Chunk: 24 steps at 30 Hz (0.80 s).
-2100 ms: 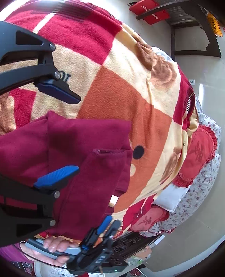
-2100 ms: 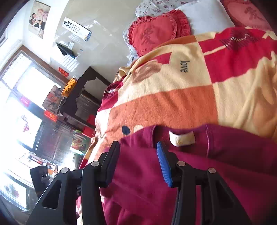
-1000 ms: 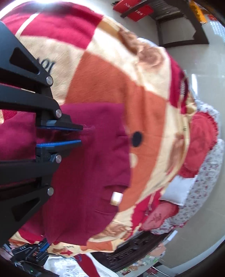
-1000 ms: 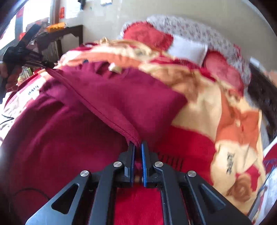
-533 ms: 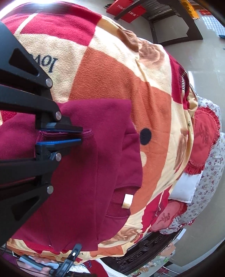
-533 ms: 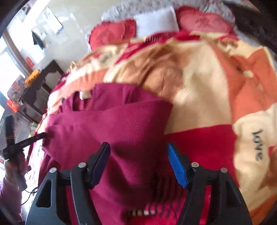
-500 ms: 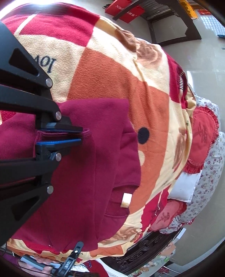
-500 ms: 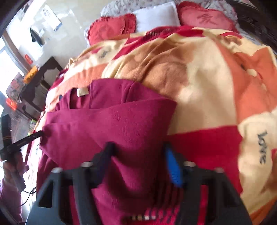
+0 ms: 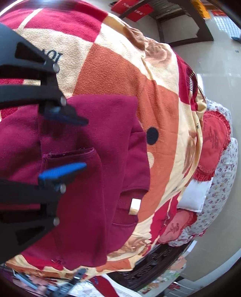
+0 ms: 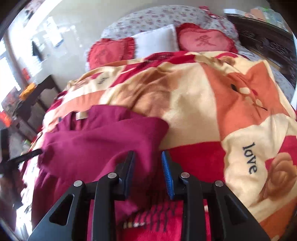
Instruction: Fold small clothes
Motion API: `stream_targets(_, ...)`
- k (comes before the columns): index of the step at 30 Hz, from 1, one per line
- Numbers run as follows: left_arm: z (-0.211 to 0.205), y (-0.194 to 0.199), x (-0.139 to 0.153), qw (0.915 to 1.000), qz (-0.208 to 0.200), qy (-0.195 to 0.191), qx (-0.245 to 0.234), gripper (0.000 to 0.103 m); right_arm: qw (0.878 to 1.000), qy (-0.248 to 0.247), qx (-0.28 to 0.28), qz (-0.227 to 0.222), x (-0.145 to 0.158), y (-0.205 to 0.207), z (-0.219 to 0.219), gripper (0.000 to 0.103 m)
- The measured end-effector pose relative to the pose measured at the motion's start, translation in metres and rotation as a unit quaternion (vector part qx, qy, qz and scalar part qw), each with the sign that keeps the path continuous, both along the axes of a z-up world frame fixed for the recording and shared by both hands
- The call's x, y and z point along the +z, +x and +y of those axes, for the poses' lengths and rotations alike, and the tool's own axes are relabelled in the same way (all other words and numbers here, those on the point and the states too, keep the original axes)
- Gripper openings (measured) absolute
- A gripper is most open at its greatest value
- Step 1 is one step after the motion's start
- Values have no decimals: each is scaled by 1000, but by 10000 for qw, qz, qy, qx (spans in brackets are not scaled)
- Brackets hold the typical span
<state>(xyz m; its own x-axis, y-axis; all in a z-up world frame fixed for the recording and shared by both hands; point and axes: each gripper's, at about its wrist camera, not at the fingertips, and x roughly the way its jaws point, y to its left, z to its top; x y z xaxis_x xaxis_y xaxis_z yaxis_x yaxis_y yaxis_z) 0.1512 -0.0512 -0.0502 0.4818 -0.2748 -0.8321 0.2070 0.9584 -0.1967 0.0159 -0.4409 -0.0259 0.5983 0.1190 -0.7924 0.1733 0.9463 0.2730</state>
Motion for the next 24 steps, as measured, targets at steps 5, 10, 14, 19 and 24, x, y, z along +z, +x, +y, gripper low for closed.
stream_targets(5, 4, -1, -6, 9999, 145, -38, 82, 50, 9923, -785, 571, 772, -34, -16, 36, 12)
stream_targets(10, -9, -10, -6, 9997, 121, 86, -200, 50, 9994, -60, 35, 350, -13, -34, 20, 12)
stream_targets(14, -23, -7, -12, 9992, 177, 223, -292, 48, 9996, 62, 10, 268, -3, -40, 22, 13)
stream_targets(19, -47, -2, -25, 9969, 284, 506, -534, 14, 9999, 91, 29, 87, 3, -45, 24, 13)
stream_targets(24, -36, 4, 12, 9983, -82, 161, -555, 11, 9999, 20, -19, -99, 13, -43, 19, 13)
